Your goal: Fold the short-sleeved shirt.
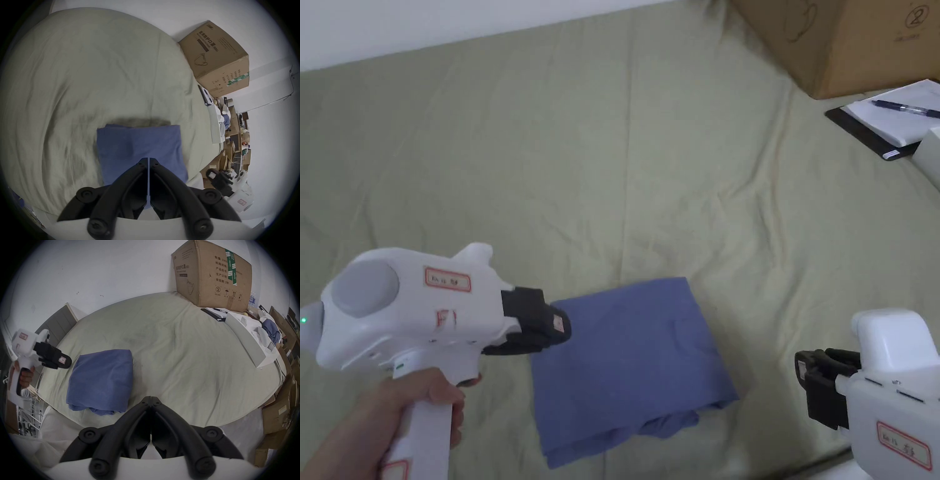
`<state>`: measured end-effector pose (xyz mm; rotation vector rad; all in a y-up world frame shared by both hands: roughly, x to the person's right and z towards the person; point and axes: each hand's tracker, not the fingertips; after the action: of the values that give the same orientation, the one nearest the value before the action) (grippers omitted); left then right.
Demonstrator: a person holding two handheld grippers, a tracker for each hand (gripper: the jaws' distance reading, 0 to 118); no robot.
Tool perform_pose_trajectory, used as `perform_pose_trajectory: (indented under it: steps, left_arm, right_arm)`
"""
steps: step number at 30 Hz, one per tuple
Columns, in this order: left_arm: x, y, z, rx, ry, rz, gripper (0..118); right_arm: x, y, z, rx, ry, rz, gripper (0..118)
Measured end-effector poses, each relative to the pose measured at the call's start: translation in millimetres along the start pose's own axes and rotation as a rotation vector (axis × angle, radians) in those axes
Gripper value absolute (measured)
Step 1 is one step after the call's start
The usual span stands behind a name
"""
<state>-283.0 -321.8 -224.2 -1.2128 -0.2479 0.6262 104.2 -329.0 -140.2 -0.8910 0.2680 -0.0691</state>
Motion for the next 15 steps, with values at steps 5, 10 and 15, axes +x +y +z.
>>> perform_pose_trajectory:
  steps: [5, 10, 15]
  left_arm:
    - [10.2, -9.0, -23.6, 0.012, -0.010, -0.020, 1]
    - [42.3, 1.5, -68.0, -0.049, -0.054, -0.075, 0]
    - [71.5, 2.1, -127.2, -0.160, 0.000, -0.140, 0]
  right_arm:
    - [-4.7, -2.6, -3.0, -0.014, 0.013, 0.016, 0]
    - [-3.4, -4.5, -5.2, -0.025, 0.013, 0.021, 0]
    - [3.5, -7.6, -2.3, -0.031, 0.006, 0.010, 0]
